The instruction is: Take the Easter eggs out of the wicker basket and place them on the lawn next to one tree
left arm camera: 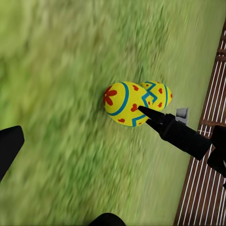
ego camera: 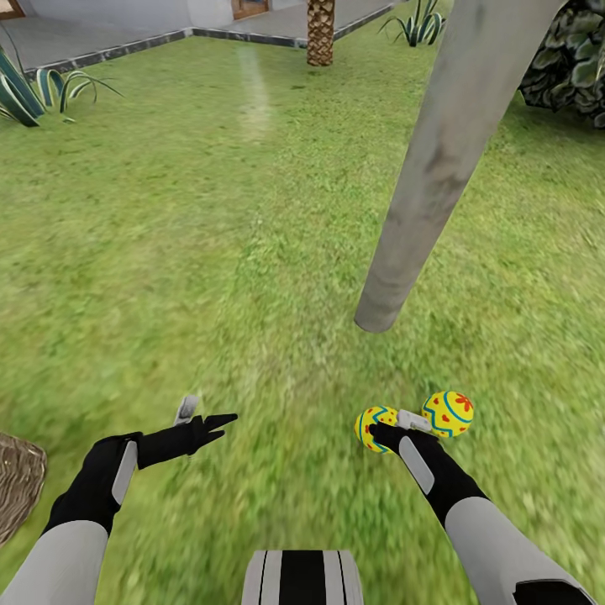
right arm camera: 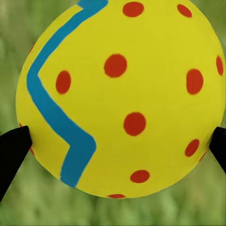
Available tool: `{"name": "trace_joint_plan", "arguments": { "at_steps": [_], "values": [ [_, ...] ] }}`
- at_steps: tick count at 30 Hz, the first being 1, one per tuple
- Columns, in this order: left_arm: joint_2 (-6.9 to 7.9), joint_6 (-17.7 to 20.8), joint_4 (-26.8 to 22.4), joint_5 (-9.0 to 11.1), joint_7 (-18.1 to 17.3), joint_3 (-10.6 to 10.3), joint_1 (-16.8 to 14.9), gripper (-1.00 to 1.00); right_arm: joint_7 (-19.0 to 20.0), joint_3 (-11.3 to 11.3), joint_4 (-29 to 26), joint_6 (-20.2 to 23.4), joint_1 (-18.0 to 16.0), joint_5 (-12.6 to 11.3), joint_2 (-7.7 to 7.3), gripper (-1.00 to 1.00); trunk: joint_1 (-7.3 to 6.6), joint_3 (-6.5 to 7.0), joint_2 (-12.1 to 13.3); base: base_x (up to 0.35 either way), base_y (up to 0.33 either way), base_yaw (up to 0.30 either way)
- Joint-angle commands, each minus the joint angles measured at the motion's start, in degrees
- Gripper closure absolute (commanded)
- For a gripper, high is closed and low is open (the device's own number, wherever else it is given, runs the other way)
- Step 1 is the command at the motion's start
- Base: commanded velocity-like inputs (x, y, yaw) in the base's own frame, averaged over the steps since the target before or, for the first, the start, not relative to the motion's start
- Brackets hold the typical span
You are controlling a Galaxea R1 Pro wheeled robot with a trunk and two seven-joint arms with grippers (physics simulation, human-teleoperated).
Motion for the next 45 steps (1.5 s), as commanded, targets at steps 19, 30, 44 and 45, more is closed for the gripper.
{"name": "trace_joint_plan", "arguments": {
  "at_steps": [19,30,44,45],
  "values": [
    [-0.01,0.52,0.00,0.22,-0.04,0.06,-0.02,-1.00,-0.55,0.29,-0.11,0.17,-0.01,-0.61,-0.09,1.00,0.10,-0.92,-0.07,0.003,0.000,0.000],
    [0.05,2.71,0.00,0.31,-0.04,0.23,-0.02,-1.00,-0.55,0.29,-0.11,0.17,-0.01,-0.61,-0.09,-1.00,-0.03,0.19,0.00,0.000,0.000,0.000],
    [-0.01,3.87,0.00,0.23,-0.04,0.07,-0.04,-1.00,-0.55,0.29,-0.11,0.17,-0.01,-0.64,-0.08,-1.00,-0.39,3.29,0.19,-0.106,0.000,0.000],
    [-0.01,3.87,0.00,0.22,-0.02,0.06,-0.03,-1.00,-0.55,0.29,-0.11,0.17,-0.01,-0.64,-0.09,-1.00,-0.42,3.51,0.20,-0.073,0.000,0.000]
  ]
}}
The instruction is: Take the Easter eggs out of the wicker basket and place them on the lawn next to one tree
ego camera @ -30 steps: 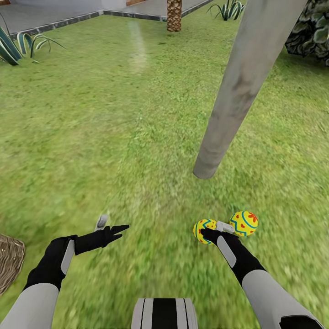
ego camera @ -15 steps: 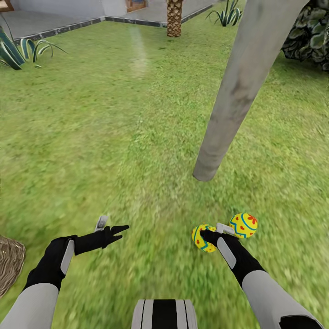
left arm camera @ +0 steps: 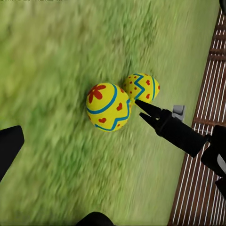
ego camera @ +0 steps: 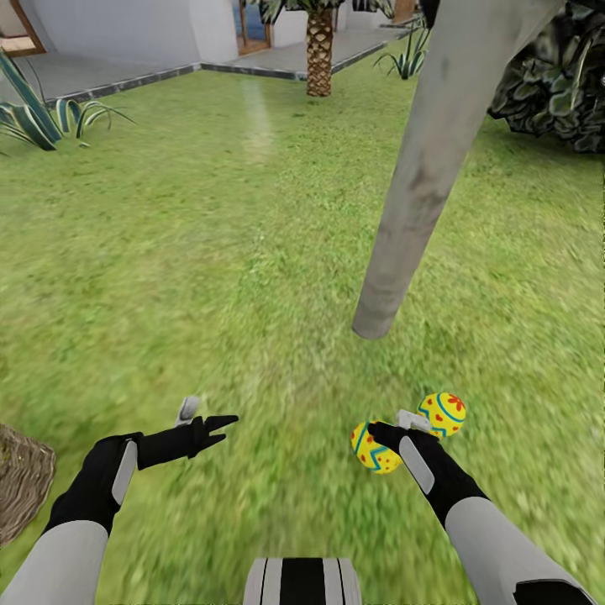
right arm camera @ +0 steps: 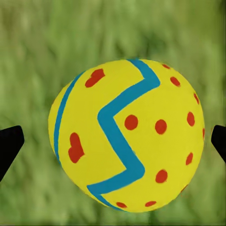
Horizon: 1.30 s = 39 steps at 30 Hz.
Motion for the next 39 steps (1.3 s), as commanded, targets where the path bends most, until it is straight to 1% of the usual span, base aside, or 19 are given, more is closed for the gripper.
{"name": "trace_joint_plan", "arguments": {
  "at_steps": [1,10,14,20,30,36,39],
  "values": [
    [0.00,0.51,0.00,0.20,0.01,0.05,-0.02,-1.00,-0.55,0.29,-0.10,0.17,-0.01,-0.58,-0.05,-1.00,-0.04,0.19,0.00,-0.037,0.000,0.000],
    [0.00,0.50,0.00,0.19,0.05,0.05,-0.04,-1.00,-0.55,0.15,-0.10,0.17,-0.01,-0.60,-0.05,-1.00,-0.27,2.18,0.12,-0.004,0.000,0.000],
    [0.00,0.50,0.00,0.19,0.05,0.05,-0.05,-1.00,-0.55,0.12,-0.10,0.17,-0.01,-0.61,-0.05,-1.00,-0.38,3.07,0.18,-0.178,0.000,0.000],
    [0.00,0.58,0.00,0.16,0.05,0.05,-0.05,-1.00,-0.55,0.11,-0.10,0.17,-0.01,-0.61,-0.05,-1.00,-0.53,4.40,0.26,-0.035,0.000,0.000],
    [0.00,0.59,0.00,0.12,0.05,0.05,-0.06,-1.00,-0.55,0.03,-0.20,0.17,-0.01,-0.61,-0.05,-1.00,-0.79,6.62,0.39,-0.118,0.000,0.000],
    [0.00,0.59,0.00,0.12,0.05,0.05,-0.07,-1.00,-0.55,-0.05,-0.24,0.17,-0.01,-0.61,-0.05,-1.00,-0.94,7.94,0.47,-0.016,0.000,0.000],
    [0.00,0.59,0.00,0.11,0.05,0.05,-0.08,-1.00,-0.55,-0.06,-0.26,0.17,-0.01,-0.61,-0.05,-1.00,-1.02,8.61,0.51,-0.180,0.000,0.000]
  ]
}}
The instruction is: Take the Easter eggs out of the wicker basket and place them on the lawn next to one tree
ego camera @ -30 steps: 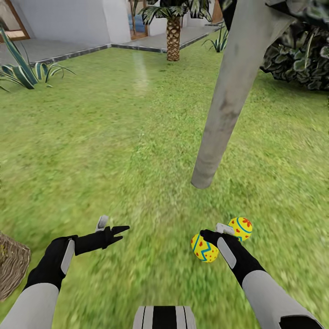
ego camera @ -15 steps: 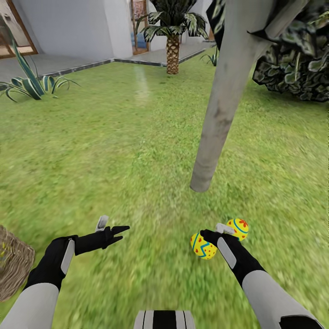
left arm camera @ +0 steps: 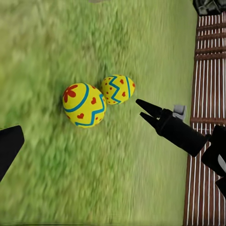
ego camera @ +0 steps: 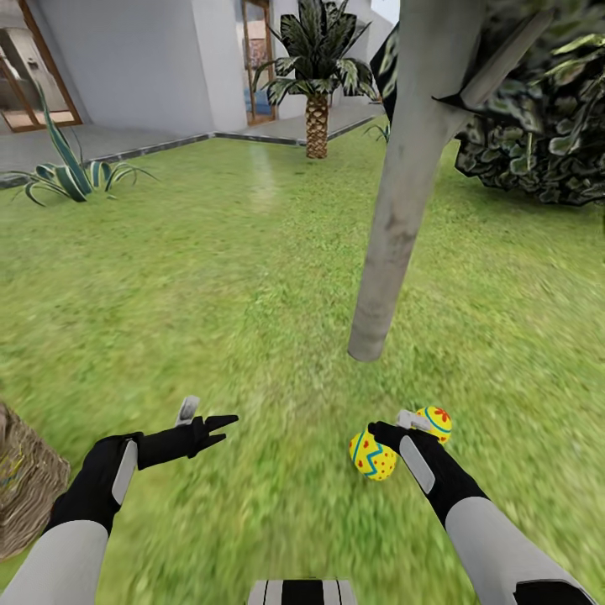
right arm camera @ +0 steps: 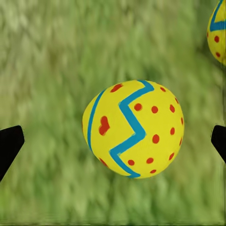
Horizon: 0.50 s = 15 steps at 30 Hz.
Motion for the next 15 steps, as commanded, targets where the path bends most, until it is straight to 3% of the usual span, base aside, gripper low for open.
{"name": "trace_joint_plan", "arguments": {
  "at_steps": [1,5,9,15],
  "values": [
    [0.00,0.50,0.00,0.23,-0.03,0.06,-0.02,-1.00,-0.54,0.28,-0.08,0.17,-0.01,-0.60,-0.04,-1.00,-0.06,0.19,0.00,-0.283,0.000,0.000],
    [0.00,0.50,0.00,0.21,-0.03,0.06,0.01,-1.00,-0.54,0.28,-0.09,0.17,-0.01,-0.60,-0.04,-1.00,-0.16,1.07,0.05,-0.275,0.000,0.000],
    [0.00,0.50,0.00,0.19,-0.03,0.06,0.00,-1.00,-0.54,0.28,-0.10,0.17,-0.01,-0.60,-0.04,-1.00,-0.27,1.96,0.11,-0.063,0.000,0.000],
    [0.00,1.02,0.00,-0.06,-0.01,0.00,-0.02,-1.00,-0.21,0.03,-0.09,0.90,-0.01,-0.72,-0.65,-1.00,-0.42,3.29,0.19,-0.227,0.000,0.000]
  ]
}}
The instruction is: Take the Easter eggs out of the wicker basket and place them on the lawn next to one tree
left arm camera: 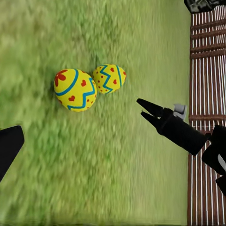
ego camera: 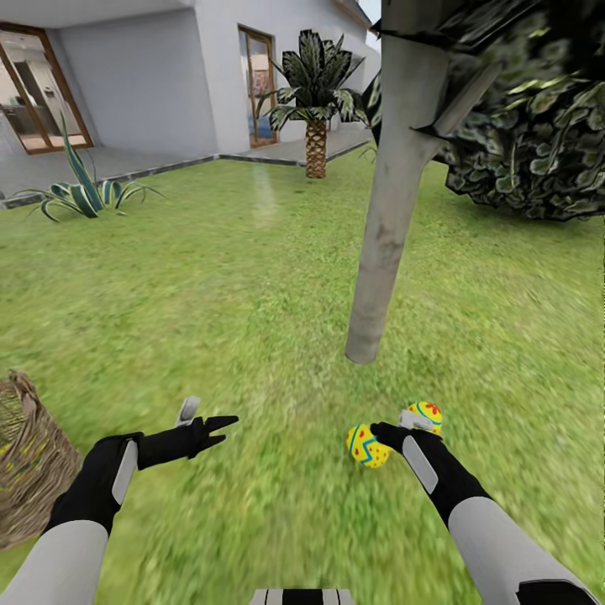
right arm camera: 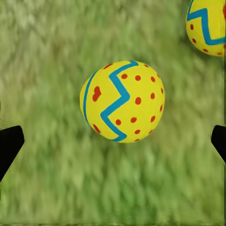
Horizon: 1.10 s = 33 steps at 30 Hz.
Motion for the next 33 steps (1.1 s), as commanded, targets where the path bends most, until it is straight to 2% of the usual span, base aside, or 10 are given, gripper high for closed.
{"name": "trace_joint_plan", "arguments": {
  "at_steps": [1,4,6,9,13,16,19,22,28,33],
  "values": [
    [0.03,1.17,0.00,-0.10,0.09,0.02,-0.02,-1.00,-0.49,0.17,-0.11,1.10,-0.02,-0.63,-0.13,-1.00,-0.05,0.18,0.00,-0.062,0.000,0.000],
    [0.08,1.93,0.00,-1.60,1.06,-0.45,0.06,-1.00,-0.66,-0.09,-0.24,8.98,-0.04,-0.45,-0.36,-1.00,-0.12,0.85,0.04,-0.019,0.000,0.000],
    [0.13,1.92,0.00,-5.63,2.23,-0.20,0.11,-1.00,-0.78,-0.33,-0.24,12.89,-0.09,-0.47,-0.36,-1.00,-0.18,1.29,0.07,-0.003,0.000,0.000],
    [0.06,1.70,0.03,-10.74,4.35,-0.36,0.12,-1.00,-0.87,-0.59,-0.72,14.43,-0.10,-0.45,0.01,-1.00,-0.25,1.96,0.11,0.000,0.000,0.000],
    [-0.02,1.53,0.00,-13.66,9.88,-0.20,0.12,-1.00,-0.96,-0.64,-0.68,14.62,-0.10,-0.47,-0.17,-1.00,-0.36,2.84,0.16,0.000,0.000,0.000],
    [-0.29,1.44,0.00,-14.31,14.56,-0.21,0.12,-1.00,-1.12,-0.60,-0.78,14.70,-0.10,-0.10,0.01,-1.00,-0.43,3.51,0.20,0.000,0.000,0.000],
    [-1.02,1.34,0.00,-14.14,23.49,-0.29,0.07,-1.00,-1.43,-0.41,-0.83,14.81,-0.08,0.16,0.31,-1.00,-0.51,4.17,0.24,0.000,0.000,0.000],
    [-1.48,1.31,-0.02,-13.98,27.02,-0.31,0.00,-1.00,-1.72,-0.18,-0.84,14.84,-0.08,0.30,0.45,-1.00,-0.59,4.84,0.28,0.000,0.000,0.000],
    [-2.27,1.31,-0.10,-13.93,28.28,-0.32,-0.11,-1.00,-3.79,0.05,-0.89,14.85,-0.09,0.44,0.70,-1.00,-0.75,6.16,0.37,0.000,0.000,0.000],
    [-2.56,1.38,-0.19,-13.93,28.25,-0.32,-0.14,-1.00,-5.67,0.13,-0.91,14.85,-0.10,0.35,0.85,-1.00,-1.85,7.06,2.38,0.000,0.000,0.000]
  ]
}}
